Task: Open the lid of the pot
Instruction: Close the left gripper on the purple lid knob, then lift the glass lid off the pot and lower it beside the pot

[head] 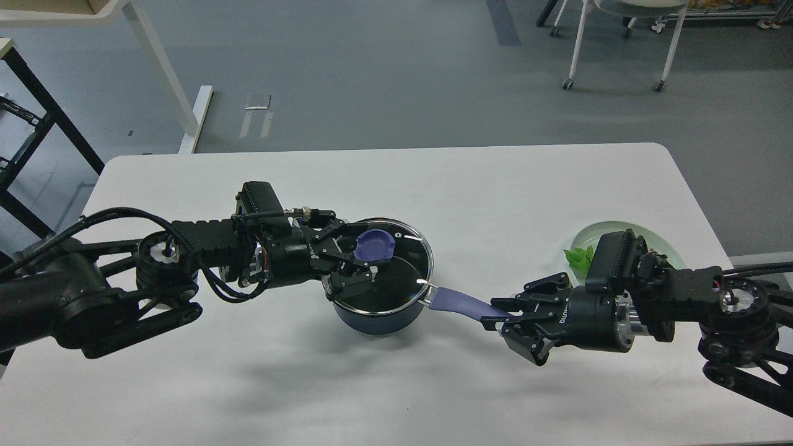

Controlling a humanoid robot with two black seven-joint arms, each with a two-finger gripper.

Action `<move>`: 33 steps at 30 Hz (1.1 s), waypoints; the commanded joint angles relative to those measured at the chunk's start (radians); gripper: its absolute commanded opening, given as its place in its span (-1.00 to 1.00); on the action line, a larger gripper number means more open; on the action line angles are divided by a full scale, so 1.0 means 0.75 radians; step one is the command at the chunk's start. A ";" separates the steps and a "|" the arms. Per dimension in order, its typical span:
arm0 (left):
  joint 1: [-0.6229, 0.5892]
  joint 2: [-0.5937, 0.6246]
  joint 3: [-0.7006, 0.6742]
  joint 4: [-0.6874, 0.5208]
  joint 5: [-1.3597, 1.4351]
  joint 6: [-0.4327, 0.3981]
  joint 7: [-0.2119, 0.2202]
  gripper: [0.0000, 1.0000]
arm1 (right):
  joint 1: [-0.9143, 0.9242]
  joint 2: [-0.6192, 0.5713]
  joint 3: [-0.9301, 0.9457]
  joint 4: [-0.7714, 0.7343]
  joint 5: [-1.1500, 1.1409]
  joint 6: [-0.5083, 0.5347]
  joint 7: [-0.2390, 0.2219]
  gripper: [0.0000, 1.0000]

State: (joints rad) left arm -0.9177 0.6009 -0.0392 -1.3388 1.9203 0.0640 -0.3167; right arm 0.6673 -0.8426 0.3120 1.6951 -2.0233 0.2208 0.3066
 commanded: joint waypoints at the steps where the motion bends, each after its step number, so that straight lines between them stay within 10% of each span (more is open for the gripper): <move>1: 0.002 0.001 0.001 0.000 0.002 0.001 -0.001 0.06 | 0.000 0.001 -0.001 0.000 0.000 0.000 0.000 -0.59; 21: -0.120 0.333 -0.003 0.002 -0.106 0.001 -0.046 -0.07 | -0.023 -0.020 0.007 0.008 0.000 0.000 0.000 -0.59; 33: 0.178 0.541 0.028 0.232 -0.106 0.137 -0.116 -0.07 | -0.023 -0.018 0.011 0.008 0.002 -0.002 0.000 -0.59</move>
State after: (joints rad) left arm -0.8437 1.0038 -0.0294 -1.2162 1.8400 0.1364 -0.3933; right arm 0.6504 -0.8559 0.3207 1.7014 -2.0220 0.2194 0.3069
